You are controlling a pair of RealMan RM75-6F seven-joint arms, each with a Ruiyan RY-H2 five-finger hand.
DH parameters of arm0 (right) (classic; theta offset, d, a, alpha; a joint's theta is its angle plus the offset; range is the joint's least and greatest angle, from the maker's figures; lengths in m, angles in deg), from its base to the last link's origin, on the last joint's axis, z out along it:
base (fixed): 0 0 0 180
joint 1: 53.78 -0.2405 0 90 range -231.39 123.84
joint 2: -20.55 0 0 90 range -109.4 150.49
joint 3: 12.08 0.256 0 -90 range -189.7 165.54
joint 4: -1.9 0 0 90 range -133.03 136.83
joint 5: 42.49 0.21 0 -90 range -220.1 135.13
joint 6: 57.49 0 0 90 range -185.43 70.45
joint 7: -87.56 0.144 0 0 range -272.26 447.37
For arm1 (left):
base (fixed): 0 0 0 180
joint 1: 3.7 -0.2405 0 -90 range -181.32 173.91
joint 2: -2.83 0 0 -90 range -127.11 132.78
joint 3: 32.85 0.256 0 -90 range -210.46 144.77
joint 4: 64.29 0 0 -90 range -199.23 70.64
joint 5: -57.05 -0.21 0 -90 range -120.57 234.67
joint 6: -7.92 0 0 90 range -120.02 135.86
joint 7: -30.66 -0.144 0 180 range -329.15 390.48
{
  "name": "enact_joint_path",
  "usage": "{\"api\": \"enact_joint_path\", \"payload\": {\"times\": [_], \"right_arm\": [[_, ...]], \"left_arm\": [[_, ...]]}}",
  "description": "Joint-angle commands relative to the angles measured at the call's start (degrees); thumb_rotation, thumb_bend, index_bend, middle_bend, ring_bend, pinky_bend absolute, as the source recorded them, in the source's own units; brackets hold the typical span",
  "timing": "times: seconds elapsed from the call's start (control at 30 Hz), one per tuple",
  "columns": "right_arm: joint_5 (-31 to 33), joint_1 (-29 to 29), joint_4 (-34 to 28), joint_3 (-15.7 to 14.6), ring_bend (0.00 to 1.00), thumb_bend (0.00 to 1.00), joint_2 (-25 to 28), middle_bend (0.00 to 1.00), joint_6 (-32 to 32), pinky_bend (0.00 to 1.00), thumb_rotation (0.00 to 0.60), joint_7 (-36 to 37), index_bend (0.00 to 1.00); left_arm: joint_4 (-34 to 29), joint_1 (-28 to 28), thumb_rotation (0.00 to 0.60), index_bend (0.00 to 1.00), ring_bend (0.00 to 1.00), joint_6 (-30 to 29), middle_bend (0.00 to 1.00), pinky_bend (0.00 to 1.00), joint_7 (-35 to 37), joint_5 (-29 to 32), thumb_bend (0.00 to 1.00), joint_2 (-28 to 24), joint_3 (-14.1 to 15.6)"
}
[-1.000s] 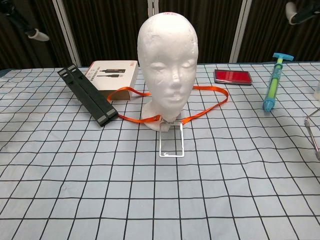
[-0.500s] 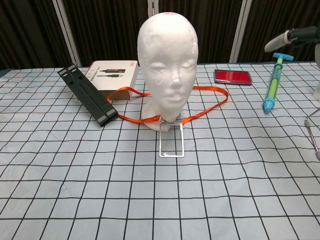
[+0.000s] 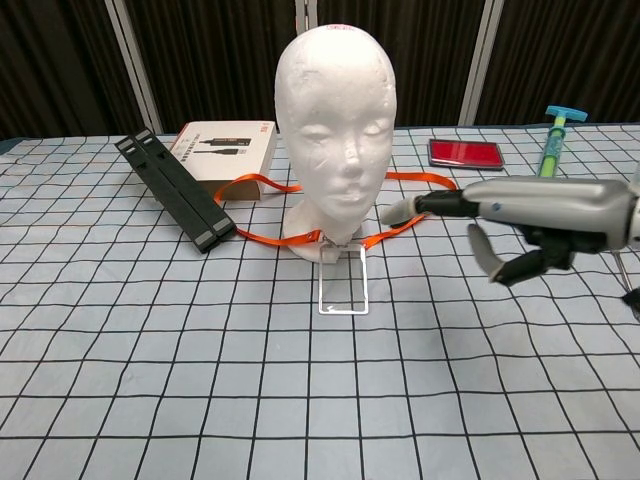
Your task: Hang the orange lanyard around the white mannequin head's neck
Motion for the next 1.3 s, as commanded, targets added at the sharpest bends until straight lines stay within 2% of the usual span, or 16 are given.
{"api": "enact_joint_path", "payload": {"times": [0.03,0.27,0.43,0.73,1.07,1.3], "right_arm": [[1.3,-2.4,2.4,0.9,0.02,1.0,-5.0,0.09,-2.8,0.0,0.6,-2.7,0.1],[5.6,-3.6,7.4,1.0,0.06,1.0,-12.5,0.11,-6.2,0.0,0.6,-6.3,0.11],[7.4,-3.5,9.3,0.8,0.08,1.0,-15.3,0.12,-6.1,0.0,0.6,-8.6,0.12],[9.8,-3.0,10.4,0.1,0.08,1.0,-16.5,0.14,-6.1,0.0,0.6,-10.4,0.14],[8.8,-2.6,11.9,-1.8,0.08,1.0,-17.7,0.15,-5.2,0.01,0.6,-10.0,0.14],[6.0,-2.6,9.4,-3.9,0.08,1.0,-16.7,0.16,-4.3,0.04,0.6,-9.2,0.15]], "left_arm": [[0.8,-0.1,0.6,0.0,0.0,0.8,0.0,0.0,0.6,0.4,0.0,0.2,-0.5],[1.5,-0.6,0.6,0.0,0.0,2.0,0.0,0.0,1.9,0.3,0.0,-0.1,-1.4],[1.7,-0.8,0.6,0.0,0.0,2.5,0.0,0.0,1.9,-0.5,0.0,0.1,-1.8],[1.7,-1.5,0.6,0.0,0.0,2.8,0.0,0.0,1.7,-1.4,0.0,0.4,-2.4],[2.1,-2.0,0.6,0.0,0.0,3.2,0.0,0.0,1.6,-2.2,0.0,0.9,-3.1],[2.1,-2.4,0.6,0.0,0.0,3.3,0.0,0.0,2.0,-2.7,0.0,0.8,-3.4]]}}
